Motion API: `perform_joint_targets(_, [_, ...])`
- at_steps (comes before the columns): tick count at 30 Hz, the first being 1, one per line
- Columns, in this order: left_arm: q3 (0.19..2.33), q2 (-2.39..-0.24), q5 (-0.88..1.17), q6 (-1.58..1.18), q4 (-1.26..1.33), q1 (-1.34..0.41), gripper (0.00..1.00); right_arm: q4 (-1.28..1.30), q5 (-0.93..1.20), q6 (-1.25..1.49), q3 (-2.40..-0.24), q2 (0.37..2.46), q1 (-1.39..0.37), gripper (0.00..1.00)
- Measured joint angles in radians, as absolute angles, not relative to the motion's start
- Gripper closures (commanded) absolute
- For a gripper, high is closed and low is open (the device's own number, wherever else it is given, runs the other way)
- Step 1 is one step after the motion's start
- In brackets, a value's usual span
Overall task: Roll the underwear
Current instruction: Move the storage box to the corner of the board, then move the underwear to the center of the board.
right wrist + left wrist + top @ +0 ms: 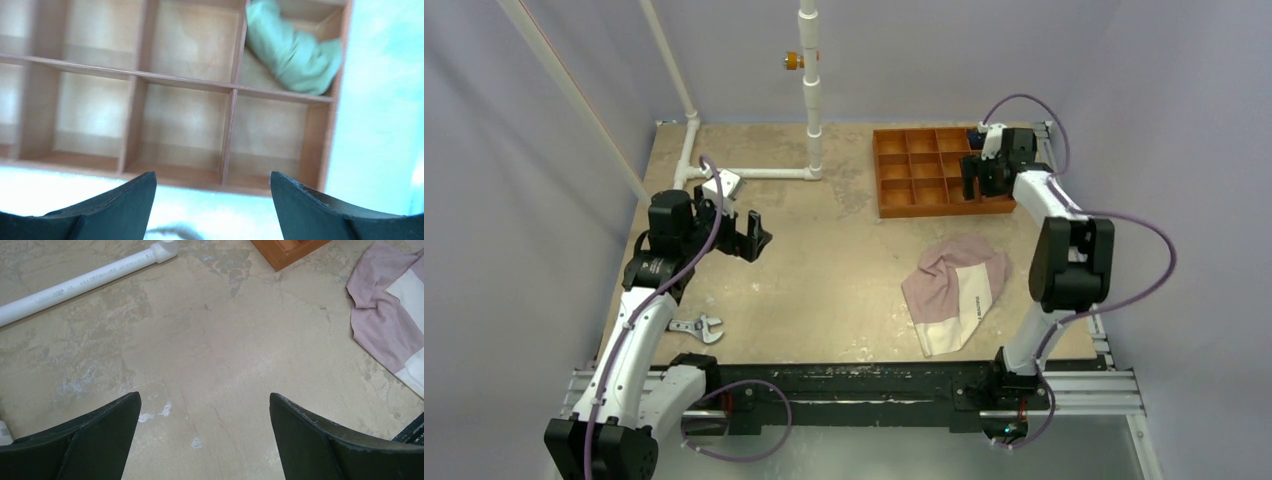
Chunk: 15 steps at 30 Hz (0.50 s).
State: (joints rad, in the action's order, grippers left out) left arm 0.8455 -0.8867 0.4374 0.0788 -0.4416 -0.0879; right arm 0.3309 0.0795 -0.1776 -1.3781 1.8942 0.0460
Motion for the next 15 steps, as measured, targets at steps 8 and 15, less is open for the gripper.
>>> perform_joint_targets(8, [0.846,-0.917,0.438,0.07,-0.445,-0.088,0.0,0.416,0.182,-0.414,-1.228,1.438,0.046,0.14])
perform_joint_targets(15, [0.846,-0.928,0.438,0.071,-0.445,-0.088,0.0,0.527,0.245,-0.584,-0.957,1.357,0.031,0.13])
